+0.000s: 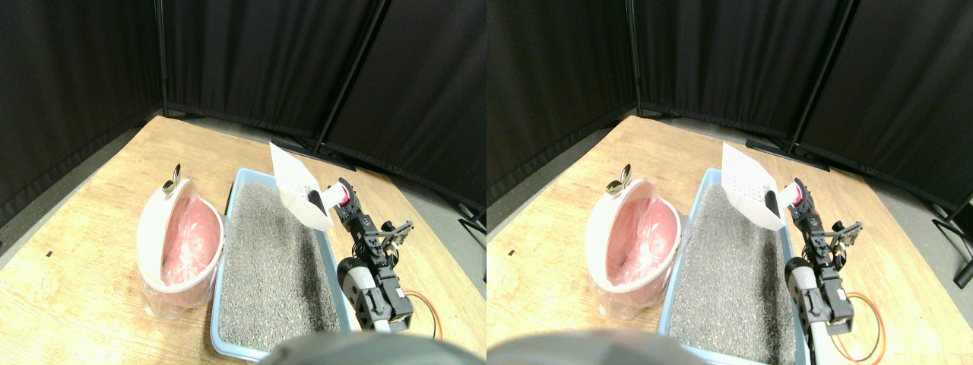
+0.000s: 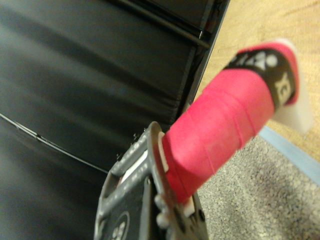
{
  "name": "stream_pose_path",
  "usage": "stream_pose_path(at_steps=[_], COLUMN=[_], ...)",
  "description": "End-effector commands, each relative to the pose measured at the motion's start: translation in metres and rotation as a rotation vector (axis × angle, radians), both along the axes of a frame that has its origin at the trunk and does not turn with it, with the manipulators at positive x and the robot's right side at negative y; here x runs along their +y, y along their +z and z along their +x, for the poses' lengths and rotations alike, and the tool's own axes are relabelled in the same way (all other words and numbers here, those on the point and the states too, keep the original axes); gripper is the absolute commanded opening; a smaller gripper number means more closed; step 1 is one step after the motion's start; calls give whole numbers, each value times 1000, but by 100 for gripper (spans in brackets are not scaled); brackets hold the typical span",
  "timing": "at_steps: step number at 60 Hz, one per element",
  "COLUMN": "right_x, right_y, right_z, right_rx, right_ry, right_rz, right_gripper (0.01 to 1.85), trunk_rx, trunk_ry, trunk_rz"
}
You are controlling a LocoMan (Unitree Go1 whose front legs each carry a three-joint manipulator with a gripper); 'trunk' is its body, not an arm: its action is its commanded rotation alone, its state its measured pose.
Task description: Scoop (unimanual)
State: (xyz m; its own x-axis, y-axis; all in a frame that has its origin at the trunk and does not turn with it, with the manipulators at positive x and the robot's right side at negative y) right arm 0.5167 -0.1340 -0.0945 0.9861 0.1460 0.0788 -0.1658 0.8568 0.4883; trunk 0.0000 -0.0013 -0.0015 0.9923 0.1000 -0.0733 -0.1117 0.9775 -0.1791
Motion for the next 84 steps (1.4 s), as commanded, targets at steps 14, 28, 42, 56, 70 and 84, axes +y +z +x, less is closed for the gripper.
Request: stream_pose_path(at_steps=[14,28,42,56,70,84], right_x=[3,6,11,17,24,37], right_y=[22,26,29,30,27,26], right_z=[7,12,18,21,24,27], right_rx=[-152,-208,-248,-219,-206,-181], right_ry=[86,135,207,210,234,244], right_rz=[-328,-489,-557,-548,-504,-454], right_gripper=[5,5,5,5,5,5], trunk_rx=[5,8,12,12,5,-7], trunk_ry=[23,32,80,117,155,203], trunk_rz=[-15,-19,-38,-51,-62,-68])
